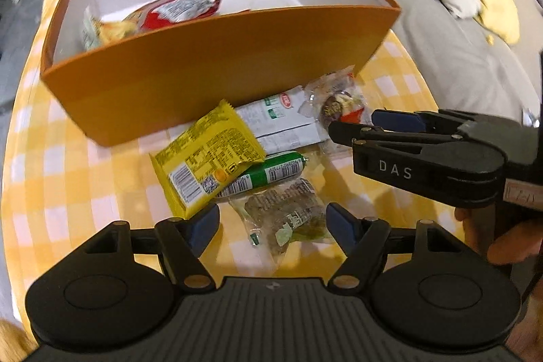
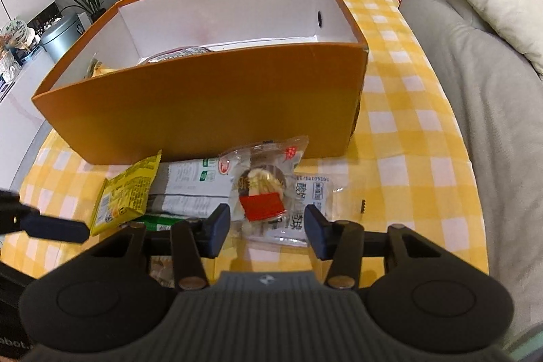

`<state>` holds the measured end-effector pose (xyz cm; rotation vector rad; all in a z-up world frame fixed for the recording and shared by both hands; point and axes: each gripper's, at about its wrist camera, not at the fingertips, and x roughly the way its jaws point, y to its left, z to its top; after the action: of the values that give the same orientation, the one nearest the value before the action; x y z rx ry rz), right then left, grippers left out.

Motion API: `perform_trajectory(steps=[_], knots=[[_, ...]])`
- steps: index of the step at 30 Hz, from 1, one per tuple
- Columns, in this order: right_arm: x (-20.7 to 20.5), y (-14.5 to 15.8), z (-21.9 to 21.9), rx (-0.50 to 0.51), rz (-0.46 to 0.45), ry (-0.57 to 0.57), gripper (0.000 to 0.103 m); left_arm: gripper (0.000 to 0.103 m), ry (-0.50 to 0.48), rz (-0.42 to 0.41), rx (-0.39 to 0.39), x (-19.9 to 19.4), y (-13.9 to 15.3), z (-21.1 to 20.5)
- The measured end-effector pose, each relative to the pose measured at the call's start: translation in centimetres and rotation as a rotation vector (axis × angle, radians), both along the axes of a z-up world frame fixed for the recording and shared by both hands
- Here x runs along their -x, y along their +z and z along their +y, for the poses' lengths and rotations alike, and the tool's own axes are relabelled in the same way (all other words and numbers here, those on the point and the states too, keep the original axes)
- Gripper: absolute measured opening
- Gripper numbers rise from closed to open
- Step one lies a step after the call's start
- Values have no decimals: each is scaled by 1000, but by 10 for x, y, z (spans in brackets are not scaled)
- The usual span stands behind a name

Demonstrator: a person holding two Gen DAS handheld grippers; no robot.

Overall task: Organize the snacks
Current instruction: 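Grasp the clear biscuit bag with left tool while right tool grasps the small clear treat bag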

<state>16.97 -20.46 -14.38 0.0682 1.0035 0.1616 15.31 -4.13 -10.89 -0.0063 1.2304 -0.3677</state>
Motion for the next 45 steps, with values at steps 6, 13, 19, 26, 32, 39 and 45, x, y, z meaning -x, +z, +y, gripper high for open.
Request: perform_trajectory(steps=[6,13,19,26,32,39,45], knots=[[-5,6,6,62,-88,40,63,84,66,32,3,-2,-1,2],[-9,-4,7,77,-77,98,42,84,123,67,12,-1,-5,-1],[-3,-4,0,44,-71,90,30,84,160,91,24,0,-10,-5],[13,8,-11,51,-79,66,30,85,257,126,83,0,-16,0],[25,11,-17,53,-74,64,30,85,297,159,62,-8,-25,-4],[31,9,-20,57,-54,63,30,78,281,182,22,-12,-38,-10],[35,4,-20,64,-29,59,30,71,277,186,48,-11,-45,-7]])
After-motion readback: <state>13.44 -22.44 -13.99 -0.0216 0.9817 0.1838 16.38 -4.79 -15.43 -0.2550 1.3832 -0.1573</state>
